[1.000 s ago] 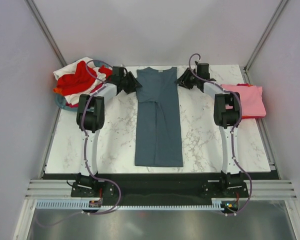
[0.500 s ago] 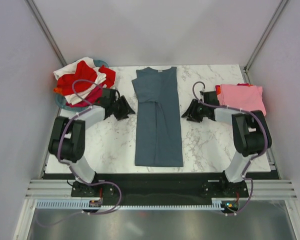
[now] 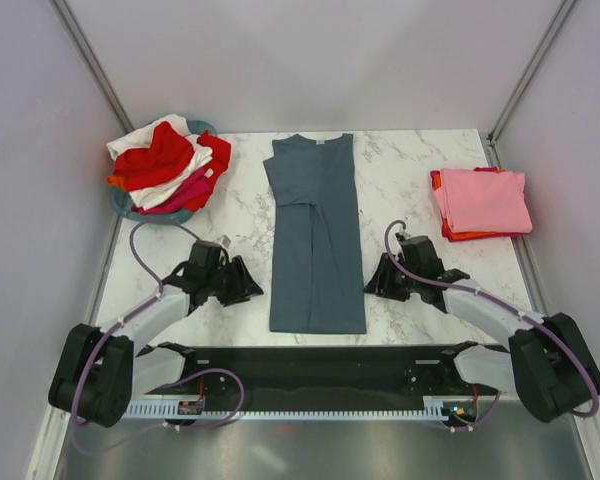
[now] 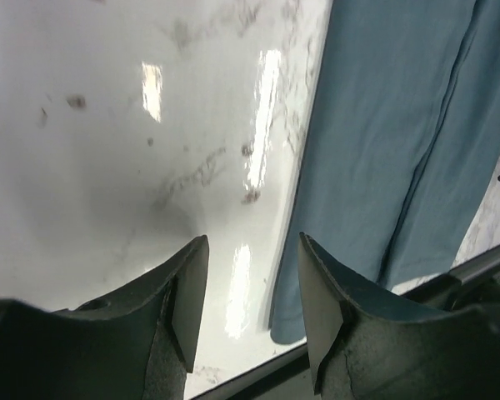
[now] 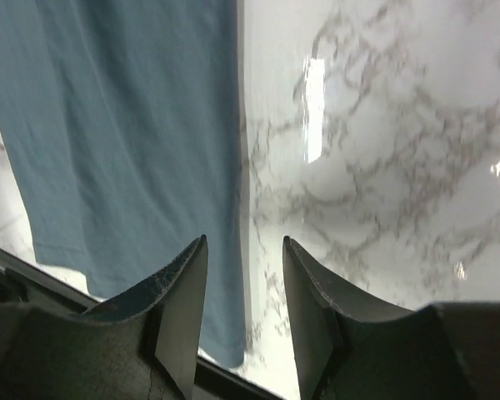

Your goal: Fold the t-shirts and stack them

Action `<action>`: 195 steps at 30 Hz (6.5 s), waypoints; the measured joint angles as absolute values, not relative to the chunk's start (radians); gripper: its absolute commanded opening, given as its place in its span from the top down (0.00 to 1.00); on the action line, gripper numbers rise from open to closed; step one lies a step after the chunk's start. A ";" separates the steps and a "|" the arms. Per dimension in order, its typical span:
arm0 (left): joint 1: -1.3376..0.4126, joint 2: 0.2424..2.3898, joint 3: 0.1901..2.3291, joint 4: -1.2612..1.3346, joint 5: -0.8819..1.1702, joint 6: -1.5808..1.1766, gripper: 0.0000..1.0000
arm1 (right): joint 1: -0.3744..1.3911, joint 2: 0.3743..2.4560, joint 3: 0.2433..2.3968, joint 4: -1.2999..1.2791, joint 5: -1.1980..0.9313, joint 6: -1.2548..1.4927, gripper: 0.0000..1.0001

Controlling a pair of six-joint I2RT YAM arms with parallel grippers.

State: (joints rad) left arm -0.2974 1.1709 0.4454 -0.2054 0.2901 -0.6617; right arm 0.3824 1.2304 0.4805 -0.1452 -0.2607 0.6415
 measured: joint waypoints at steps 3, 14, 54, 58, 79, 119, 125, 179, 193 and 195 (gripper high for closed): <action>-0.332 1.106 0.387 -0.215 0.309 -0.676 0.46 | 0.410 1.132 0.432 -0.200 -0.247 0.667 0.50; -0.437 1.060 0.326 -0.202 0.376 -0.749 0.47 | 0.489 0.943 0.373 -0.355 -0.265 0.734 0.49; -0.492 1.126 0.292 -0.178 0.474 -0.803 0.98 | 0.605 1.084 0.339 -0.252 -0.354 0.796 1.00; -0.492 1.100 0.303 -0.195 0.474 -0.803 0.98 | 0.605 1.073 0.361 -0.283 -0.353 0.801 1.00; -0.368 1.275 0.795 -0.288 0.438 -0.768 0.98 | 0.529 1.331 0.960 -0.466 -0.132 0.657 1.00; -0.224 1.970 1.386 -0.194 0.356 -0.766 0.98 | 0.250 2.078 1.597 -0.441 -0.260 0.574 0.91; -0.205 2.098 1.491 -0.188 0.382 -0.773 0.53 | 0.240 2.165 1.686 -0.432 -0.275 0.594 0.33; -0.271 1.749 0.801 0.067 0.429 -0.736 0.98 | 0.266 1.787 0.945 -0.154 -0.418 0.550 1.00; -0.272 1.574 0.748 0.024 0.442 -0.735 0.98 | 0.267 1.637 0.923 -0.197 -0.444 0.553 1.00; -0.273 1.500 0.735 -0.003 0.447 -0.735 0.98 | 0.269 1.580 0.911 -0.205 -0.448 0.553 1.00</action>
